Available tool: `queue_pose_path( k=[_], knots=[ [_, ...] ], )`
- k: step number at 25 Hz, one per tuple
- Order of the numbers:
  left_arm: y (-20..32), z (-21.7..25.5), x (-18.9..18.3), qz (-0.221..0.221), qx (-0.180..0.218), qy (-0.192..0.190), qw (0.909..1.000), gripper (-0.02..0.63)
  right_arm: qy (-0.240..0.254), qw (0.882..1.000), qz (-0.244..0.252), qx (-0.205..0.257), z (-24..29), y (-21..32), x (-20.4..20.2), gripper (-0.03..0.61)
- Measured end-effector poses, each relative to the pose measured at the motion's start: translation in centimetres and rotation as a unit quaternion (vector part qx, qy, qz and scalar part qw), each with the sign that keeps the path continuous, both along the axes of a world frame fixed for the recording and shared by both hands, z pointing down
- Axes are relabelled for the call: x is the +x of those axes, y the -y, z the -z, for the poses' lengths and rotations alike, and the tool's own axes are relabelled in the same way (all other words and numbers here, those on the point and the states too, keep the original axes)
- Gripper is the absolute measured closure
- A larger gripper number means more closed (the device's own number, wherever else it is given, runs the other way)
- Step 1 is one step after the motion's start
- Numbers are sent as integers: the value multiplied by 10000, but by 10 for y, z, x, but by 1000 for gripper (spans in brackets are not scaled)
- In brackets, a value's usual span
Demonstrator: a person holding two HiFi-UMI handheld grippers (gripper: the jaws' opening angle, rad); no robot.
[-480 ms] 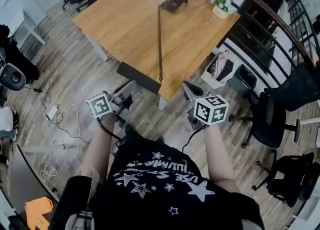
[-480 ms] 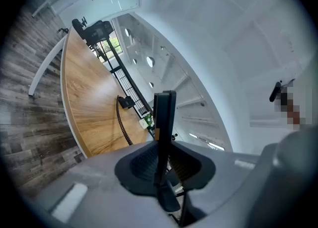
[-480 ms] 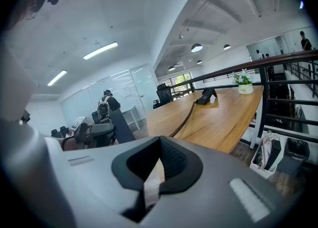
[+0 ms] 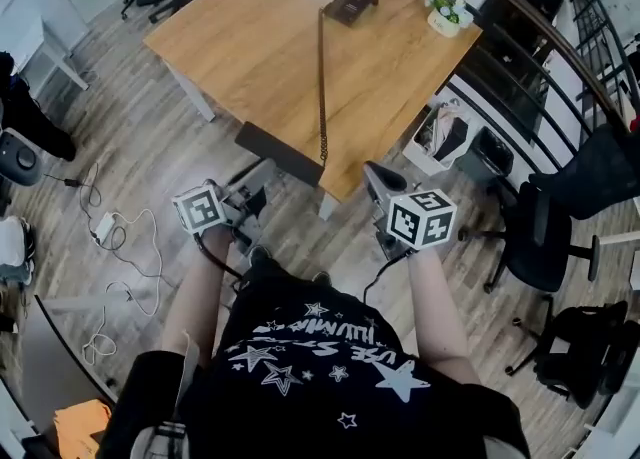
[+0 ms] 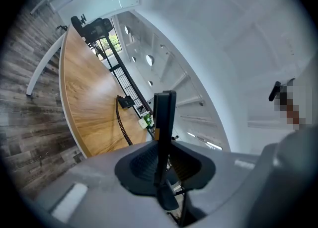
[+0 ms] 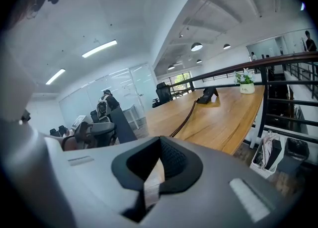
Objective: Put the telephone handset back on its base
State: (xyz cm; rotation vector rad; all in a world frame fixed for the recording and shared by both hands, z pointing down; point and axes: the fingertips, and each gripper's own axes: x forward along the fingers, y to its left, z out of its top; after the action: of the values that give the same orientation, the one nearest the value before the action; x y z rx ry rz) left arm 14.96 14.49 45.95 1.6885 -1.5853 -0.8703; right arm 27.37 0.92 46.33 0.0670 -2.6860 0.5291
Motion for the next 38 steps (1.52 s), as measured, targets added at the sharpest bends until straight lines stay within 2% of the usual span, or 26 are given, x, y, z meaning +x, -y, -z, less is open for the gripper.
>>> queue_pose_path(
  k=[8,12,21,26,32,38],
  knots=[
    [-3,0,-35,-294,223,-170,9992,537,24,9996,-286,-23,2,-9,-35,578],
    [-1,-2,-63,-508,144,-231,9983,537,37,9982,-594,-15,9,-8,-55,577],
    [-4,12,-124,-951,276,-161,9950,537,121,9937,-1114,101,23,-9,-107,577],
    [-12,19,-151,-1046,290,-19,9941,537,146,9909,-1326,192,29,-12,-130,577],
    [-15,8,-170,-1115,144,-207,9934,537,89,9867,-1614,201,22,-13,-150,577],
    [-1,2,-193,-1068,119,-297,9938,537,5,9861,-1656,150,6,10,-181,577]
  ],
)
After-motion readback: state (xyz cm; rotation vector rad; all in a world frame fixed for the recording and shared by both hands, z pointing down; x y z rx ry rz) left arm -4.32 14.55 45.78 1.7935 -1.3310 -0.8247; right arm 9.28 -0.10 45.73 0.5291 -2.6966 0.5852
